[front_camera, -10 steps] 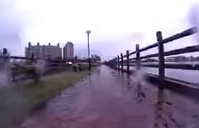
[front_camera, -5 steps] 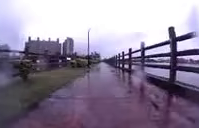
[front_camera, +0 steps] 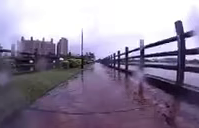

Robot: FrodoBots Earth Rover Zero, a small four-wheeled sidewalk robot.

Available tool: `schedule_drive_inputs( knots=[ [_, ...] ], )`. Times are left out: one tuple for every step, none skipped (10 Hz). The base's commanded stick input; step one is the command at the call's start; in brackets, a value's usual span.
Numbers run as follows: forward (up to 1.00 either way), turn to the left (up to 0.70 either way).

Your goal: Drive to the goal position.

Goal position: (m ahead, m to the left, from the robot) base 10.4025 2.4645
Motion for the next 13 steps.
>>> schedule_drive_inputs(
  knots=[
    [1.00,0.00],
    [1.00,0.00],
    [1.00,0.00],
    [1.00,0.00],
    [1.00,0.00],
    [1.00,0.00],
    [1.00,0.00],
    [1.00,0.00],
    [1.00,0.00],
    [1.00,0.00],
    [1.00,0.00],
    [1.00,0.00],
    [1.00,0.00]
  ],
)
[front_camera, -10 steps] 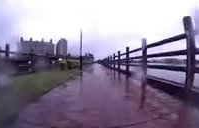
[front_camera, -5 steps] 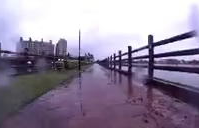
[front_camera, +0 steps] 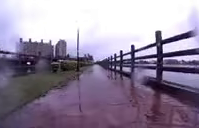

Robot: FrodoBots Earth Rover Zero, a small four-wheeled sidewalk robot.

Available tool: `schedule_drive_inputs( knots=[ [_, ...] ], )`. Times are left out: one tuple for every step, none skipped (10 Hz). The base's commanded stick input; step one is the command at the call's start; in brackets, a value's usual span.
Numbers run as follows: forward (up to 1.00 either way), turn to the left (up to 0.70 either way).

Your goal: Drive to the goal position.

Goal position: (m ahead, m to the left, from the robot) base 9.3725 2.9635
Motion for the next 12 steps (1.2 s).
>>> schedule_drive_inputs(
  knots=[
    [1.00,0.00],
    [1.00,0.00],
    [1.00,0.00],
    [1.00,0.00],
    [1.00,0.00],
    [1.00,0.00],
    [1.00,0.00],
    [1.00,0.00],
    [1.00,0.00],
    [1.00,0.00],
    [1.00,0.00],
    [1.00,0.00]
  ],
)
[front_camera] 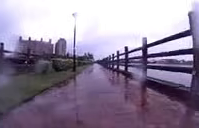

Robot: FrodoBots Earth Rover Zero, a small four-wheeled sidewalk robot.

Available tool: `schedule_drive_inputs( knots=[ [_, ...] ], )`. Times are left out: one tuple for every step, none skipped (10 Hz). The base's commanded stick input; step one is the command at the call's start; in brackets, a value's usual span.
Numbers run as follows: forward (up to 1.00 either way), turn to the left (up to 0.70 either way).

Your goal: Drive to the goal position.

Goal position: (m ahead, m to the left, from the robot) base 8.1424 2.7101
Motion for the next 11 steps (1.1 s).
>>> schedule_drive_inputs(
  knots=[
    [1.00,0.00],
    [1.00,0.00],
    [1.00,0.00],
    [1.00,0.00],
    [1.00,0.00],
    [1.00,0.00],
    [1.00,0.00],
    [1.00,0.00],
    [1.00,0.00],
    [1.00,0.00],
    [1.00,0.00]
  ],
)
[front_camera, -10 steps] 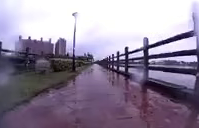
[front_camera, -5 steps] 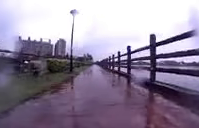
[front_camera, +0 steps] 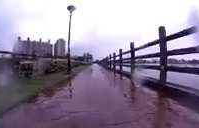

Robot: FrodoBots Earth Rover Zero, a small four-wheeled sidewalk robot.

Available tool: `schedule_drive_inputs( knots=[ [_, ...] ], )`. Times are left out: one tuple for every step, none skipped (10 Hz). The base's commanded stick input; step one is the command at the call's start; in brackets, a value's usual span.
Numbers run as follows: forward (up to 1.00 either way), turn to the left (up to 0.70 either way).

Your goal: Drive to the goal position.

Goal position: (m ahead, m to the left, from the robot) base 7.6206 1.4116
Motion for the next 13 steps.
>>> schedule_drive_inputs(
  knots=[
    [1.00,0.00],
    [1.00,0.00],
    [1.00,0.08],
    [1.00,0.04],
    [1.00,0.00],
    [1.00,0.00],
    [1.00,0.00],
    [1.00,0.00],
    [1.00,0.00],
    [1.00,0.00],
    [1.00,0.00],
    [1.00,0.00],
    [1.00,0.00]
  ],
)
